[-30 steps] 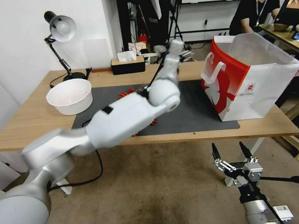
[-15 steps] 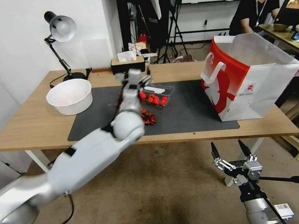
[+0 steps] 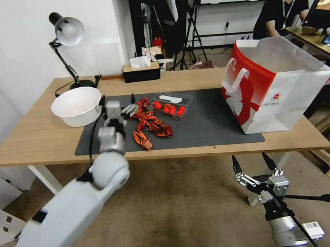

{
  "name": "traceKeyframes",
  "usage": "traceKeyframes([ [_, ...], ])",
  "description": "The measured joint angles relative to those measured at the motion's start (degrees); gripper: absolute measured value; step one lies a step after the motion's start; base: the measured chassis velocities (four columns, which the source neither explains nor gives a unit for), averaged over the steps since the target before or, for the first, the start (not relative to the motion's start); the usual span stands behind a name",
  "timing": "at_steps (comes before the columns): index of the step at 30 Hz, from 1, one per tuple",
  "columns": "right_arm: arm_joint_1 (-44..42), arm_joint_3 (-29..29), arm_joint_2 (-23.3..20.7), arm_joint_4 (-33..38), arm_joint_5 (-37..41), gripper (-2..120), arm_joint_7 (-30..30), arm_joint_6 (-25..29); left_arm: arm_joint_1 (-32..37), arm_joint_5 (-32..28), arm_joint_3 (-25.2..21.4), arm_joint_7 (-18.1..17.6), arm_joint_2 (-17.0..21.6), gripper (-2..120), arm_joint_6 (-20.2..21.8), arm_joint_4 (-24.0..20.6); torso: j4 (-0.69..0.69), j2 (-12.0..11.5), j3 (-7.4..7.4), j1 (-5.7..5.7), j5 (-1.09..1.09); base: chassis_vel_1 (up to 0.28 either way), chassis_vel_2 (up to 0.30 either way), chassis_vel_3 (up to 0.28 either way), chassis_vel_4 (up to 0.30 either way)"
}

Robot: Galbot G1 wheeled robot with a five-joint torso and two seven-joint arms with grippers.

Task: Pick up the trash from the table and place it into the takeout bag.

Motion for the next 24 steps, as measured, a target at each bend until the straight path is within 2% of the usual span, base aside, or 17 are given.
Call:
traceKeyframes([
  [3, 0.42, 0.06, -0.53, 0.0, 0.42, 100, 0.03, -0.37, 6.14, 0.21, -3.92, 1.67, 0.71, 100, -1.4, -2.07, -0.02, 0.0, 0.0, 0.0, 0.0, 0.0, 0.0, 0.0, 0.0],
  [5, 0.54, 0.06, -0.68, 0.0, 0.54, 100, 0.03, -0.51, 7.65, 0.2, -5.02, 2.34, 0.9, 100, -1.75, -2.48, -0.01, 0.0, 0.0, 0.0, 0.01, 0.0, 0.0, 0.0, 0.0],
  [8, 0.95, 0.09, -1.09, -0.02, 1.38, 100, -0.02, -1.27, 14.81, 0.45, -9.43, 6.26, 1.81, 100, -4.81, -3.95, 0.0, 0.0, 0.0, 0.0, 0.0, 0.0, 0.0, 0.0, 0.0],
  [9, 0.95, 0.09, -1.09, -0.02, 1.38, 100, -0.02, -1.27, 14.81, 0.45, -9.43, 6.26, 1.81, 100, -4.81, -3.95, 0.0, 0.0, 0.0, 0.0, 0.0, 0.0, 0.0, 0.0, 0.0],
  [12, 1.33, 0.39, -1.44, -0.02, 2.48, 100, -0.44, -2.2, 22.03, 1.62, -13.83, 9.1, 1.45, 100, -5.99, -5.95, -0.01, 0.0, 0.0, 0.01, 0.01, 0.0, 0.0, 0.0, 0.0],
  [17, 1.51, 0.55, -1.71, -0.02, 3.22, 100, -0.75, -3.14, 27.27, 3.66, -16.02, 9.66, -0.09, 100, -7.03, -6.89, -0.02, 0.0, 0.0, 0.01, 0.01, 0.0, 0.0, 0.0, 0.0],
  [24, 1.37, 0.73, -1.87, -0.11, 4.0, 100, -1.55, -4.96, 36.82, 7.34, -17.8, 11.76, -2.53, 100, -12.26, -7.06, -0.01, 0.0, 0.0, 0.0, 0.01, 0.0, 0.0, 0.0, 0.0],
])
